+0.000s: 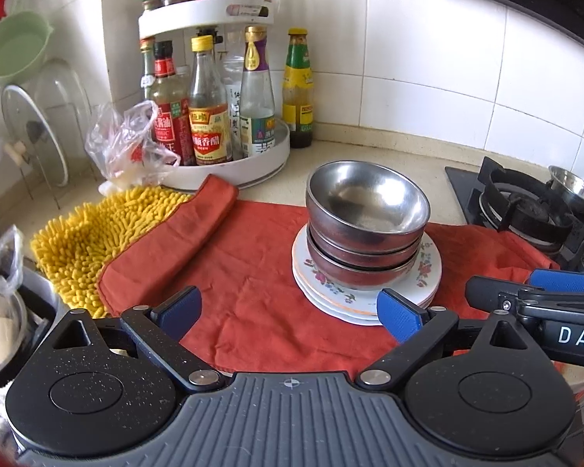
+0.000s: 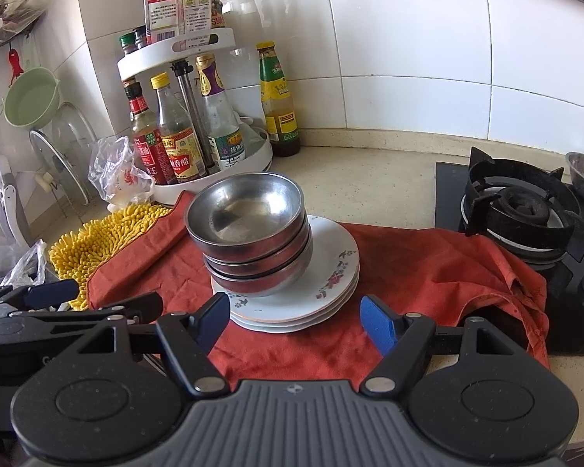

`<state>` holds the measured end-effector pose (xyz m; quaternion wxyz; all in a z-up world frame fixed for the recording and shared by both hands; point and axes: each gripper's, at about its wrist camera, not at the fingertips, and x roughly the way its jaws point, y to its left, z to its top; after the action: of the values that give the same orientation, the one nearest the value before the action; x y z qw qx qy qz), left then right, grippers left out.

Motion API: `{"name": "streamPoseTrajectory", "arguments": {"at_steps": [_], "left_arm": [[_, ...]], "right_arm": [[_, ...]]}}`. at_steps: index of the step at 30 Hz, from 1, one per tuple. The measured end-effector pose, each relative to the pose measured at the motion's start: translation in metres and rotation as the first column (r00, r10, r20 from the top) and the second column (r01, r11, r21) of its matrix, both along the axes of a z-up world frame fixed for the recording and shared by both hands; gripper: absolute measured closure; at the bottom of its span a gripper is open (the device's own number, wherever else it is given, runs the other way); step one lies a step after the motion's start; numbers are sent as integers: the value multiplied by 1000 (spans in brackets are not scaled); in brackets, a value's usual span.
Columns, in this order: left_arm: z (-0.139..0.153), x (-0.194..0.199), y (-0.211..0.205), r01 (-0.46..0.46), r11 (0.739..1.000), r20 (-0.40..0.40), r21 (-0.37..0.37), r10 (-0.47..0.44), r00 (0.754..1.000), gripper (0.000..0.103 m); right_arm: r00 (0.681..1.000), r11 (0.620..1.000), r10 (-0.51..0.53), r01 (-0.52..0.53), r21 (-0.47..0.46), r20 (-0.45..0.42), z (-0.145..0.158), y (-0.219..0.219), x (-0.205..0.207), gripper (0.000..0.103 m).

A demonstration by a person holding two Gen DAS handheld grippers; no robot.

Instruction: Organize plates and bowls

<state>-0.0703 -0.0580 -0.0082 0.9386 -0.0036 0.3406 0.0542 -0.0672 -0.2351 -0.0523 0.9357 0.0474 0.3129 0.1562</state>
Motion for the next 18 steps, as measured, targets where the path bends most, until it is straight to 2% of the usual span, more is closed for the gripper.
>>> {"name": "streamPoseTrajectory", "arguments": {"at_steps": [18], "left_arm": [[-8, 6, -1, -19, 1000, -40, -9, 19, 999, 2]], "right_arm": [[1000, 1000, 4, -4, -11, -24, -6, 2, 7, 31]]}}
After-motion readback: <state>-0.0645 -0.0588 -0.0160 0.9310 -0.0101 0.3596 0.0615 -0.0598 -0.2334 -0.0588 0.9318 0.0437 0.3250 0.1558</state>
